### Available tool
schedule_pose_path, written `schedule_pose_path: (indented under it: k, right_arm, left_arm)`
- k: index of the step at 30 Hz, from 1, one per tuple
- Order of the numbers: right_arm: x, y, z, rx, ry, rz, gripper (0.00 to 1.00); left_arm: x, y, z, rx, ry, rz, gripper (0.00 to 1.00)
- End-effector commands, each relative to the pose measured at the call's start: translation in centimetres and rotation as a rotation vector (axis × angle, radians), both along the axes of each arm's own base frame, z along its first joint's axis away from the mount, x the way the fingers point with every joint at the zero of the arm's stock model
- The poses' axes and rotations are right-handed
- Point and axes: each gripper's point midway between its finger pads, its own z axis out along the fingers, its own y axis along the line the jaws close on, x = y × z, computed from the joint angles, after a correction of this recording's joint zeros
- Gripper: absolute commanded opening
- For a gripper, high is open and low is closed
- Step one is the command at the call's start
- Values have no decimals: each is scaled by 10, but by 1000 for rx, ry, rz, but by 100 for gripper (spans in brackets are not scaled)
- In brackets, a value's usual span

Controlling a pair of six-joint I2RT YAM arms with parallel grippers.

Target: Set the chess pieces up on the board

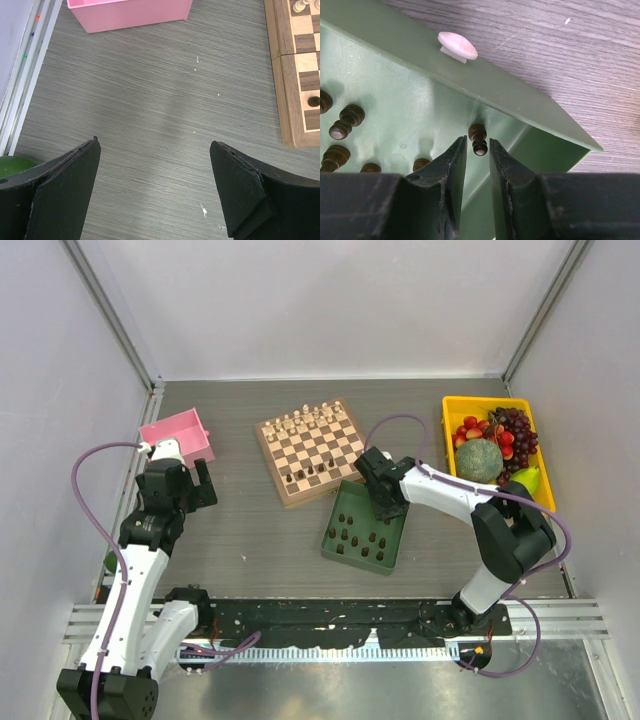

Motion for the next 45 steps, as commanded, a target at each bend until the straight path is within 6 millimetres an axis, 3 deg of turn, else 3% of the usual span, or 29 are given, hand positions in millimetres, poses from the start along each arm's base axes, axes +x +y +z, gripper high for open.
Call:
schedule_pose_path:
  k: [1,7,12,18,22,25,27,33,36,38,42,43,45]
  right_arm:
    - [0,-2,-2,-21,0,12,31]
    - [-1,-1,-4,-14,3,3,28]
    - [2,2,6,12,-29,3,24]
    - [0,2,-2,4,0,9,29]
    - [0,4,-2,15,-2,10,24]
    - [2,11,11,55,-28,20,13]
    - [6,13,28,79,-53,23,12]
    - [26,36,102,205,-192,70,13]
    - [47,50,137,250,-275,90,14]
    - [63,56,146,236,-307,94,14]
    - [101,74,143,192,-324,101,15]
    - [109,81,151,207,-341,105,15]
    - [129,93,130,184,-316,98,15]
  left_arm:
    - [5,0,10,0,-37,-8,99]
    - [6,-1,10,-3,-39,-12,99]
    - [6,-1,10,-3,-36,-11,99]
    - [6,-1,10,-3,-37,-12,99]
    - [6,-1,9,-4,-34,-12,99]
    - [6,-1,10,-4,-36,-12,99]
    - [6,-1,8,-4,-30,-13,99]
    - [7,-1,9,-3,-31,-14,99]
    - [7,-2,9,-4,-34,-15,99]
    - [6,-1,9,-3,-32,-14,99]
    - [6,-1,9,-3,-32,-14,99]
    - [6,-2,10,-4,-37,-15,99]
    - [6,-2,9,-4,-34,-15,99]
